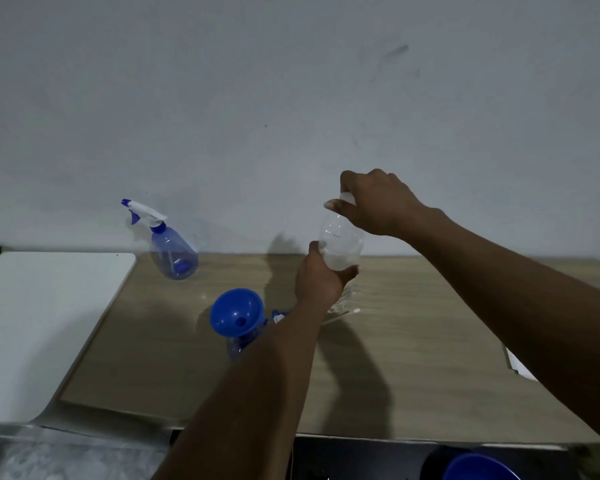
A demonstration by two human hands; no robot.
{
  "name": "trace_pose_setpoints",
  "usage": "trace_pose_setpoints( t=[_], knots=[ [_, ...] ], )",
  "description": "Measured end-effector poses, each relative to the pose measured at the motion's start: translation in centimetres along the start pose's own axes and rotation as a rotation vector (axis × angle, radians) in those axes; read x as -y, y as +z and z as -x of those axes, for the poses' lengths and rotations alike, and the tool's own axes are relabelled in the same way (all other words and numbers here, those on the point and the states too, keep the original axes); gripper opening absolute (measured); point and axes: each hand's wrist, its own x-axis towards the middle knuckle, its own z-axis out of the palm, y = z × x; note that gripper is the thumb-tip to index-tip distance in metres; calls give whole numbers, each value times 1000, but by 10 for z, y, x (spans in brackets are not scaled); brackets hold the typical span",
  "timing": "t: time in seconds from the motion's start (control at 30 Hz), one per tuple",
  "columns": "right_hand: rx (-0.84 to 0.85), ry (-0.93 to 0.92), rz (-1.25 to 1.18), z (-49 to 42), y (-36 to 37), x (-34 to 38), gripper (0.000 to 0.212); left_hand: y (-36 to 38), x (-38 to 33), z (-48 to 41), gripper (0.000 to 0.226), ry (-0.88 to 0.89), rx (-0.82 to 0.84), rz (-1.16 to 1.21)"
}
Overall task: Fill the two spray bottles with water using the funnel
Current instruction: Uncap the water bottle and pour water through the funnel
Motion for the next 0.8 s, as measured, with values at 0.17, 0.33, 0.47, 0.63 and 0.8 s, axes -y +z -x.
trace_pose_setpoints(
  t=[0.17,0.33,0.47,0.63,0.8],
  knots=[
    [288,-160,-154,-2,-23,-9,31,-11,7,-6,94,21,84,-37],
    [214,-61,101,-6,-23,1,48,-13,7,-3,91,31,120,-48],
    [279,-213,62,-4,-29,8,27,-14,9,0,90,53,116,-67],
    [303,-122,102,3,-32,15,69,-15,10,1,88,61,120,-83],
    [216,-93,89,4,-27,12,40,-17,11,2,84,33,137,-44]
  ],
)
